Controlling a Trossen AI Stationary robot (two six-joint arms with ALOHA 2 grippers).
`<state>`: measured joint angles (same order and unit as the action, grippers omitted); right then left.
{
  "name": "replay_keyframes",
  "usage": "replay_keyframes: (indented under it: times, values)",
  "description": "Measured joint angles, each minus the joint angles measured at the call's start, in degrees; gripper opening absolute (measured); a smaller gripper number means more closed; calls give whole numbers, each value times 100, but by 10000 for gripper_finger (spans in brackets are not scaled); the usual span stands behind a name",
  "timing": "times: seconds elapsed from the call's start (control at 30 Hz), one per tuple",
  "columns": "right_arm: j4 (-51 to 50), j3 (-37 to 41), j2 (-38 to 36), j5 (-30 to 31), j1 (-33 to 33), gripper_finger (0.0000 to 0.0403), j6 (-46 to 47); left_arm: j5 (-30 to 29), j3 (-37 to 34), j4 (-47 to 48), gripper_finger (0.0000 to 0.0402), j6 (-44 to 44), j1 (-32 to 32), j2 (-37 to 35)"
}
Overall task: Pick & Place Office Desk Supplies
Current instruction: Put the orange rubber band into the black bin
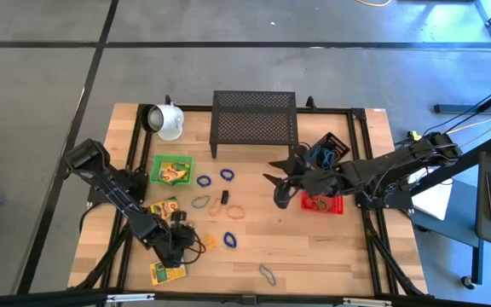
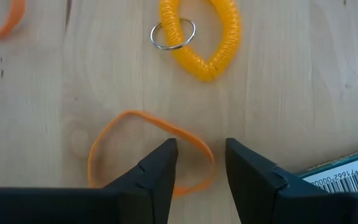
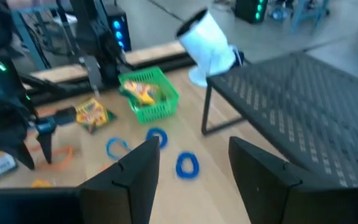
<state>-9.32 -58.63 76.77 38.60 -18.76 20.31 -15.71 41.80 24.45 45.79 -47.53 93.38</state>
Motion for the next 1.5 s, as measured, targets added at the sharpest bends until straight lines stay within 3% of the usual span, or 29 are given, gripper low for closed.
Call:
replay_keyframes:
  times: [0.37, 0.67, 0.8, 1.0, 1.17, 1.33, 1.5]
  values:
    - [341, 0, 11, -1, -9, 194, 5, 11, 2, 212, 85, 318, -4, -2]
    - [763, 7, 613, -115, -9, 194, -72, -19, -22, 4, 8, 405, 99, -8]
    - [1206, 7, 869, -316, -11, 194, -430, -57, 1, -68, 4, 598, 112, -140]
    - [1874, 7, 905, -962, -9, 194, -578, -1167, 369, -39, 3, 705, 187, -598]
    - [2285, 4, 959, -1840, -11, 194, -584, -2009, 746, -94, 3, 439, 355, -982]
    - [2739, -1, 1257, -2829, -9, 194, -1235, -2518, 991, -1006, 3, -647, 470, -1149]
    - [3510, 4, 1703, -3769, -11, 194, -2432, -2435, 1032, -2546, 3, -2132, 572, -1170]
